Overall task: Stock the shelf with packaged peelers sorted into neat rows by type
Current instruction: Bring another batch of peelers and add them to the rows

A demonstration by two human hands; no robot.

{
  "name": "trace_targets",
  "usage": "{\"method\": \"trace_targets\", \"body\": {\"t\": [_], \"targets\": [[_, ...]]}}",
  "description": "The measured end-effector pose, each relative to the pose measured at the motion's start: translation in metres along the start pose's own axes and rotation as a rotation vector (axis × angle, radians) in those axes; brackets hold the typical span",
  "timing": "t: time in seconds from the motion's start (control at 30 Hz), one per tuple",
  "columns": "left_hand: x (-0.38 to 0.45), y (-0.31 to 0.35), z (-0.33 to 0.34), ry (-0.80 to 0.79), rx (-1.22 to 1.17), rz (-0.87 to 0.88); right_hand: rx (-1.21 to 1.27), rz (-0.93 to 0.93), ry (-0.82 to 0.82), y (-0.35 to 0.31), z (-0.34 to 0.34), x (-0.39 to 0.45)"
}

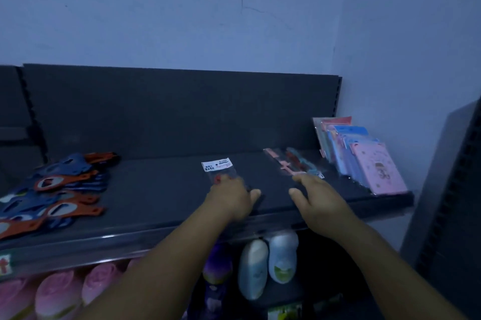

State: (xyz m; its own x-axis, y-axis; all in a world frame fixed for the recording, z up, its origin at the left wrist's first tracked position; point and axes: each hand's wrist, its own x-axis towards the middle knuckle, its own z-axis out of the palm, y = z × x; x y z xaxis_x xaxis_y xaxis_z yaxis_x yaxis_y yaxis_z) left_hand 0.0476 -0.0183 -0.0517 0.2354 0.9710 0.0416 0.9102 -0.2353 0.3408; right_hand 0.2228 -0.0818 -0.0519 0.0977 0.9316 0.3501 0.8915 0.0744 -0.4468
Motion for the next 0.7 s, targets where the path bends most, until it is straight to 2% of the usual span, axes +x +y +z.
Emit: {"method": "trace_targets", "body": {"t": [0.17,0.3,0.5,0.7], "targets": [[0.029,0.024,0.006,0.045,-0.033,0.007,-0.008,0.044,-0.015,0.020,0.007,0.036],[0.053,0.037,0.006,0.049,-0.120,-0.085,-0.001,0.104,-0.001,0.038,0.009,0.059],[0.091,0.050,-0.004,0.139,-0.409,-0.115,-0.058,0.193,0.026,0.052,0.006,0.104],[0.133,0.065,0.010,0.063,-0.486,-0.069,-0.030,0.389,-0.048,0.058,0.013,0.154]]}}
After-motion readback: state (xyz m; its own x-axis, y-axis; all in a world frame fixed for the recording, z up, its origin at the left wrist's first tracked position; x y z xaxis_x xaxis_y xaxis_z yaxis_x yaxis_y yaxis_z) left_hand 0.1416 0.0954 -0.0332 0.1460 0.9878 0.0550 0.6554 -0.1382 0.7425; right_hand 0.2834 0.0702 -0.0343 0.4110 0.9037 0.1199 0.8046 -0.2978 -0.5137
